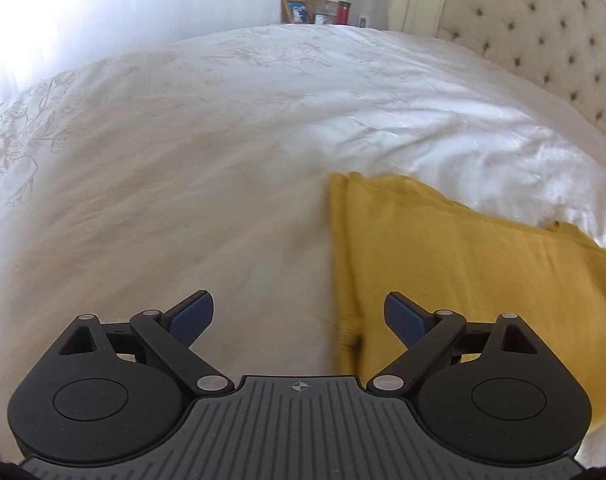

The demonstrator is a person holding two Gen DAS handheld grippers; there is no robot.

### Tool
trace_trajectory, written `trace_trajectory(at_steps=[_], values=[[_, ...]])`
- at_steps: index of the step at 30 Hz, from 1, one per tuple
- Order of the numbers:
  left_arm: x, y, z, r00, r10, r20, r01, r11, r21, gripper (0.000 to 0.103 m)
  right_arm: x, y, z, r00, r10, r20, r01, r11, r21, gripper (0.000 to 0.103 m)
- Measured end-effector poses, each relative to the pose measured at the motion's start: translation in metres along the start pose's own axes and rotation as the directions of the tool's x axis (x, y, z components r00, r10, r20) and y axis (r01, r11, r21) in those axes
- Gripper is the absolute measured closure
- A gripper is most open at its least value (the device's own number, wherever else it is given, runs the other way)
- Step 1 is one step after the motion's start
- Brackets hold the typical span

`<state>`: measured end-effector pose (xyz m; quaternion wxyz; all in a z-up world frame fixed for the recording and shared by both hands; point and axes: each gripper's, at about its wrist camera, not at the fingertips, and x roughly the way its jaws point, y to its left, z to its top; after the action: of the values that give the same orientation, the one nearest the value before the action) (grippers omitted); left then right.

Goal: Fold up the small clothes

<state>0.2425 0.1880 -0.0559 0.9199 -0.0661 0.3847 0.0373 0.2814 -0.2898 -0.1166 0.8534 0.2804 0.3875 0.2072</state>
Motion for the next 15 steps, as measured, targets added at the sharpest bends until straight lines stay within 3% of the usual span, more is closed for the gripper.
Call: trace_trajectory(at_steps=[1, 4, 10, 15], values=[[0.003, 0.004, 0.001, 1.000, -0.001, -0.002, 0.001, 1.000, -0.005, 0.010, 0.000, -0.001, 0.000, 1.000, 0.010, -0.004, -0.010, 1.000, 0.018, 0.070], [0.008, 0.017, -0.001, 1.000, -0.008, -0.006, 0.008, 1.000, -0.019, 0.010, -0.001, 0.017, 0.000, 0.999, -0.045, -0.007, 0.044, 0.999, -0.014, 0.075], [0.006, 0.033, -0.009, 0.999, -0.047, -0.002, 0.047, 0.998, -0.045, 0.010, -0.003, 0.096, 0.018, 0.993, -0.119, -0.022, 0.115, 0.985, -0.131, 0.077], [-0.004, 0.040, -0.009, 0.997, -0.079, 0.019, 0.080, 0.995, -0.058, 0.010, 0.015, 0.173, 0.033, 0.996, -0.087, -0.034, 0.078, 0.975, -0.207, 0.077]])
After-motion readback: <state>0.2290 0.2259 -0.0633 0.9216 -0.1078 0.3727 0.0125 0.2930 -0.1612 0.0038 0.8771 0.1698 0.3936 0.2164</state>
